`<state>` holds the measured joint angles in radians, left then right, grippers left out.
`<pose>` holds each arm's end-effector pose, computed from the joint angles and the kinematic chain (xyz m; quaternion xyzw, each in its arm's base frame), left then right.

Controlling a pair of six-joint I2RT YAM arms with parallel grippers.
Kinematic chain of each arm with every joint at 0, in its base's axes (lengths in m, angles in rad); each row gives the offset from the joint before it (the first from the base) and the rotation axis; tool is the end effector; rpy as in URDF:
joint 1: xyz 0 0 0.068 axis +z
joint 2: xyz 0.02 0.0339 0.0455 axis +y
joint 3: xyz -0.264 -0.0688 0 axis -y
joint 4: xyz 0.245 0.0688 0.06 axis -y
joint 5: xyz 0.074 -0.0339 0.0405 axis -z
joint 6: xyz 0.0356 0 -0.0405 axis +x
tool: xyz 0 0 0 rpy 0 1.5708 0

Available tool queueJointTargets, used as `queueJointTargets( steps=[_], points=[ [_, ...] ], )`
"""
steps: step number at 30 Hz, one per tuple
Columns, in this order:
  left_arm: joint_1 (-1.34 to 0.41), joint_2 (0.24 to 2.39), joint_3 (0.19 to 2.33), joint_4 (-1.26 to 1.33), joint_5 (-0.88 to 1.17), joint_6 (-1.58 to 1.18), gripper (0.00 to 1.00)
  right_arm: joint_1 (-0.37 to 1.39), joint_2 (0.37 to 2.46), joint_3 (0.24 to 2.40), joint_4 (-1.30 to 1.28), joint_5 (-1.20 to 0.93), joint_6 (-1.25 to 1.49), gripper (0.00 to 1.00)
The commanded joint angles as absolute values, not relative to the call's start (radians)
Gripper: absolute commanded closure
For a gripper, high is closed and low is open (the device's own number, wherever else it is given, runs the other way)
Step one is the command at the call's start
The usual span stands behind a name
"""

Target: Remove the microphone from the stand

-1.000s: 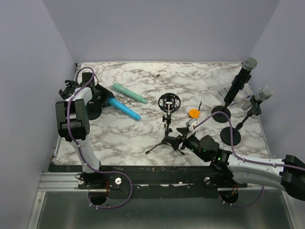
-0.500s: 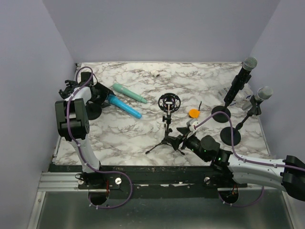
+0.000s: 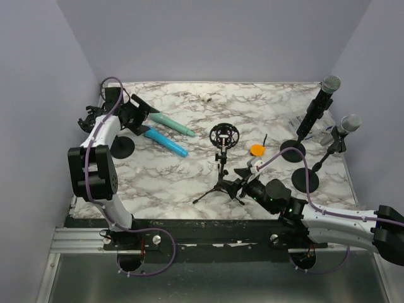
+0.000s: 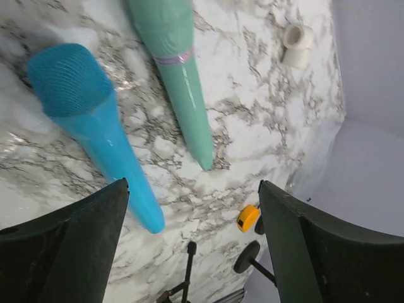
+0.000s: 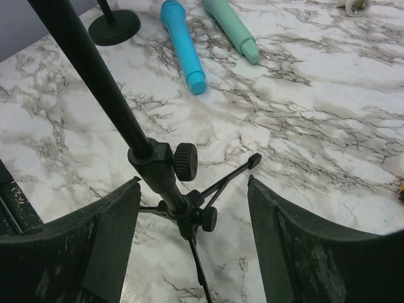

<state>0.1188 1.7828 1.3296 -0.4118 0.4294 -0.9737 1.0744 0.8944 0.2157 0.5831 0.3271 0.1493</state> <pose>0.3901 0.0316 0.2373 -0.4134 0.8217 -0.3219 0.2244 0.1007 0.1619 0.2020 -0.2279 0.7023 0.2825 0.6124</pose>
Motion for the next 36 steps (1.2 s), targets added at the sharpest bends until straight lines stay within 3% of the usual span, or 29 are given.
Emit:
queueJointTargets(
  steps=[1, 6, 12, 19, 25, 36],
  points=[
    [0.050, 1.674, 1.293, -0.360, 0.504, -0.987, 0.17, 1.078, 0.901, 0.209, 0.610, 0.366, 0.156, 0.29],
    [-0.036, 1.560, 1.277, -0.340, 0.535, -0.969, 0.16, 1.079, 0.884, 0.283, 0.483, 0.373, 0.180, 0.24],
    [-0.150, 1.415, 1.302, -0.359, 0.541, -0.869, 0.13, 1.080, 0.761, 0.404, 0.106, 0.395, 0.339, 0.18],
    [-0.279, 1.245, 1.323, -0.292, 0.566, -0.712, 0.06, 1.079, 0.570, 0.614, -0.340, 0.473, 0.579, 0.01],
    [-0.360, 1.187, 1.336, -0.292, 0.537, -0.577, 0.04, 1.079, 0.537, 0.785, -0.427, 0.467, 0.676, 0.00],
    [-0.508, 1.151, 1.315, -0.280, 0.457, -0.466, 0.03, 1.080, 0.803, 1.045, -0.440, 0.440, 0.678, 0.00]
  ],
)
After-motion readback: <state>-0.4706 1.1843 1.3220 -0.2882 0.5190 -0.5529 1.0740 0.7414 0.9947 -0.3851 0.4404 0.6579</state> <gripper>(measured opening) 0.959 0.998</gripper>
